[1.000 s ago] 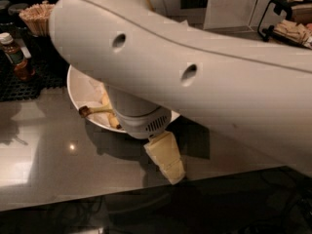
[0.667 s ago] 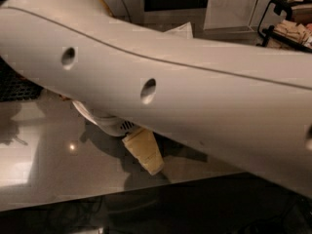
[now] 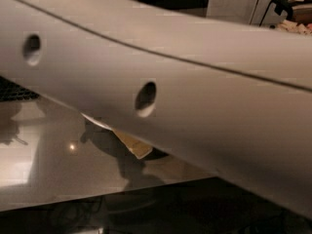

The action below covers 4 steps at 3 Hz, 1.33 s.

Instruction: Pick banana from white bowl

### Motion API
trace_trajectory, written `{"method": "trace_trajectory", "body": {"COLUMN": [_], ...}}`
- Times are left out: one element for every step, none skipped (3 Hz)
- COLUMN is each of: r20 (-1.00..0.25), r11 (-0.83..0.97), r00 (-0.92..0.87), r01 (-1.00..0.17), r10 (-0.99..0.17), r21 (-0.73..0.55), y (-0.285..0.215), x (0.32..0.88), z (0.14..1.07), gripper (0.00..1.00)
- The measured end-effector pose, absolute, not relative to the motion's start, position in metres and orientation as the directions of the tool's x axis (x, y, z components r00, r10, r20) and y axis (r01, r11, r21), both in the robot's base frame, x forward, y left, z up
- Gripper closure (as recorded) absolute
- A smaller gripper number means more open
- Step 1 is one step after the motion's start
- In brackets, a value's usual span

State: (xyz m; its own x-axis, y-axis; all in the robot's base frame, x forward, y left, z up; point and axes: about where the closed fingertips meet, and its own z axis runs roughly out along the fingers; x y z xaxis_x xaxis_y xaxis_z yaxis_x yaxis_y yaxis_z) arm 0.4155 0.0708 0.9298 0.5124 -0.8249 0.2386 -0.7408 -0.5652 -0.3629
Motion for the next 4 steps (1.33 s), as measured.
{"method": "trace_trajectory", "body": {"r20": [0.191, 0.101, 0.103, 0.103], "r11": [-0.533, -0.479, -0.482, -0.482], "r00": [0.504, 0.524, 0.542, 0.542], "r01": [-0.722, -0.662, -0.625, -0.625], "r10": [-0.842, -0.846, -0.834, -0.834], "r21": [-0.441, -0.577, -0.615, -0.615], "y": [0.067, 0.063, 0.071, 0.071], "x": [0.424, 0.453, 0.452, 0.452], "z": [0.946, 0.984, 0.999, 0.999], "gripper": [0.00, 0.00, 0.00, 0.00]}}
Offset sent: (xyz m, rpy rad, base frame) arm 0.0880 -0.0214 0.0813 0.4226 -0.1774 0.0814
